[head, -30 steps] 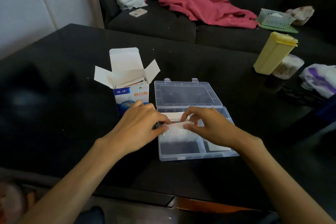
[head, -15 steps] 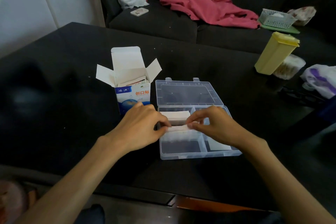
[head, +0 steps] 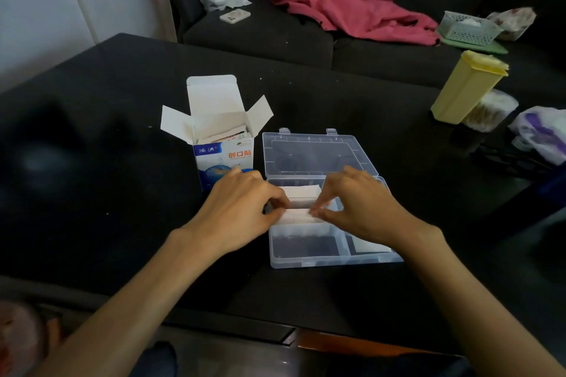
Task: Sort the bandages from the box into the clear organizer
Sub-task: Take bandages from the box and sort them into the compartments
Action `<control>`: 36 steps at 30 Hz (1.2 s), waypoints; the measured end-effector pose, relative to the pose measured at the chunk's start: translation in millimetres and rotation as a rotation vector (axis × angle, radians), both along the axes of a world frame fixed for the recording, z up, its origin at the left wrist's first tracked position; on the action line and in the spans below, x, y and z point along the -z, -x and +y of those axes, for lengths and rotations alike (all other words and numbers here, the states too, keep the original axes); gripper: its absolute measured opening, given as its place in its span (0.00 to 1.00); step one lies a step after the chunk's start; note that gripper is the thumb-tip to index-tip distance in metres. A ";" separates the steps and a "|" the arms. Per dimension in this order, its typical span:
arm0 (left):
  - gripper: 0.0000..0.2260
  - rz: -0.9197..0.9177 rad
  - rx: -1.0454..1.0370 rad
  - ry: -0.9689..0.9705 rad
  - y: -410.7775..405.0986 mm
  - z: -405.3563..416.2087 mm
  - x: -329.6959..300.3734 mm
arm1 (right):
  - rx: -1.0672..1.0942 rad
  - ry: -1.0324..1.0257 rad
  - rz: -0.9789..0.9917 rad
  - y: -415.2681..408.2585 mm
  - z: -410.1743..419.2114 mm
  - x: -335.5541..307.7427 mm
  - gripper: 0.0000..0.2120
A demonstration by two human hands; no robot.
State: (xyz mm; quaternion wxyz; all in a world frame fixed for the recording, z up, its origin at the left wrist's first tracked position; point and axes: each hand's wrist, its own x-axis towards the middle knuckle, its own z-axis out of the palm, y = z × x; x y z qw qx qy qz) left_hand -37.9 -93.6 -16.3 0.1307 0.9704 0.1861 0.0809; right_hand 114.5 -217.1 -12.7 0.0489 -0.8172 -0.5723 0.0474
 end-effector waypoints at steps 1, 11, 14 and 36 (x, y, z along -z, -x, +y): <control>0.12 -0.001 -0.007 -0.009 -1.1 -1.1 0.2 | -0.008 0.007 0.028 -0.7 -0.8 -2.6 0.11; 0.14 0.065 -0.004 -0.059 -4.4 -4.1 5.0 | -0.027 0.231 0.108 -4.3 13.4 -10.6 0.17; 0.14 0.092 0.012 -0.008 -2.6 -0.2 4.2 | -0.032 0.269 0.064 -2.5 18.5 -9.8 0.15; 0.11 0.038 -0.080 0.108 -8.1 -1.1 10.8 | 0.009 0.278 0.062 -2.6 28.8 -12.3 0.14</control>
